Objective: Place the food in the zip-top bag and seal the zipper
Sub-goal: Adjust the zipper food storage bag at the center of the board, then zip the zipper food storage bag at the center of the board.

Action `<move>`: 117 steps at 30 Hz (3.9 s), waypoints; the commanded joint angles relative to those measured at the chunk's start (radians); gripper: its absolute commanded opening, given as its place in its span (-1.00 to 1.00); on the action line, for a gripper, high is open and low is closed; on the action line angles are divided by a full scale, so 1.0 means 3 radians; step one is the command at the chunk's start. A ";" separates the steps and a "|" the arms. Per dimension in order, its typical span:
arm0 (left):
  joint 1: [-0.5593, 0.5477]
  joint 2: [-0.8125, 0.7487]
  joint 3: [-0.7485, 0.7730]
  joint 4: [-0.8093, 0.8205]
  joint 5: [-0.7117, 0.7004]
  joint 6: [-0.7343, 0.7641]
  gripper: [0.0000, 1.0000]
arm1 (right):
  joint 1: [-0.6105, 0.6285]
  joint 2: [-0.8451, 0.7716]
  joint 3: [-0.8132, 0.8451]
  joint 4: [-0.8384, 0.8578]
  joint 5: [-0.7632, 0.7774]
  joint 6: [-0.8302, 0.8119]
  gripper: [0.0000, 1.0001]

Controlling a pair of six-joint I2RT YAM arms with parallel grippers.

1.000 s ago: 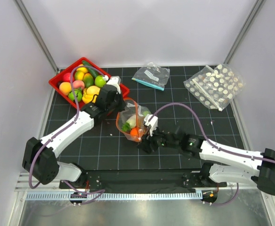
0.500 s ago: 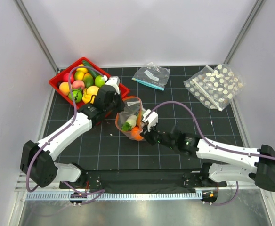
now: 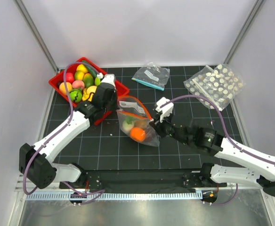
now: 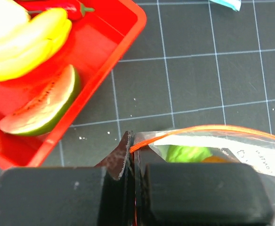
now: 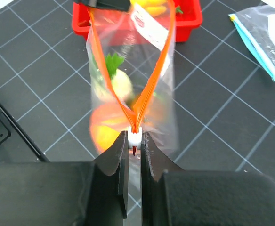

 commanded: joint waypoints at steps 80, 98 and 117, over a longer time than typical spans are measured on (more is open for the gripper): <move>-0.0877 0.0106 0.0495 -0.0620 0.3817 0.3204 -0.06 | 0.0012 -0.0177 0.0456 -0.0870 -0.0556 -0.0082 -0.98; -0.0949 -0.0089 0.0214 -0.0114 0.3269 0.2912 -1.00 | 0.0012 -0.0739 -0.0208 -0.0145 -0.0393 0.0051 -0.51; -0.0954 -0.0375 0.0004 0.0326 0.3208 0.2483 -0.99 | 0.0017 -0.1000 -0.1051 0.0958 -0.0367 0.0016 0.32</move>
